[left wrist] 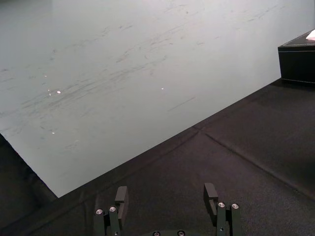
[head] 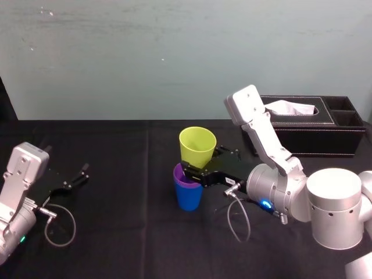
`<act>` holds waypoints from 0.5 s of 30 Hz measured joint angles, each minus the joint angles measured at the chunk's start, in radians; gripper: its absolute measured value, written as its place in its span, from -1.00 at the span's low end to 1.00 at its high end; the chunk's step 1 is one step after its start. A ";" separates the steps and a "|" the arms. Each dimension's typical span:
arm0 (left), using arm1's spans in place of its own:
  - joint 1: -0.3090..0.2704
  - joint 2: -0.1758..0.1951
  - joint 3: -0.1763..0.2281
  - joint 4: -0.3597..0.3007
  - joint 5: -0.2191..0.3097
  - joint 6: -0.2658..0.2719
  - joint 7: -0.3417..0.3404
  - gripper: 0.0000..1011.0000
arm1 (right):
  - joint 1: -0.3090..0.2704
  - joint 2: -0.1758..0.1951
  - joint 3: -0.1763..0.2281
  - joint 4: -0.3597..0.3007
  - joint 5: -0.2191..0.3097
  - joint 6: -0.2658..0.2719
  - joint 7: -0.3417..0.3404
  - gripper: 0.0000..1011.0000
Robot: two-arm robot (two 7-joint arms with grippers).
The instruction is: Stack the three plastic cups sequentially using one hand.
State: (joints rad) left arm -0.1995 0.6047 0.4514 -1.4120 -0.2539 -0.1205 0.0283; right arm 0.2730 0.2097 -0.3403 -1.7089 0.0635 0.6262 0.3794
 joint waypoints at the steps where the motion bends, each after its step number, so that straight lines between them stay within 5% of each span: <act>1: 0.000 0.000 0.000 0.000 0.000 0.000 0.000 0.98 | 0.000 0.001 -0.002 0.001 0.001 -0.002 0.000 0.38; 15: 0.000 0.000 0.000 0.000 0.000 0.000 0.000 0.98 | 0.008 0.013 -0.017 0.023 0.023 -0.012 -0.012 0.38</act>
State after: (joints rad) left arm -0.1995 0.6047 0.4514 -1.4120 -0.2539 -0.1205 0.0283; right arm 0.2805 0.2223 -0.3575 -1.6860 0.0866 0.6143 0.3671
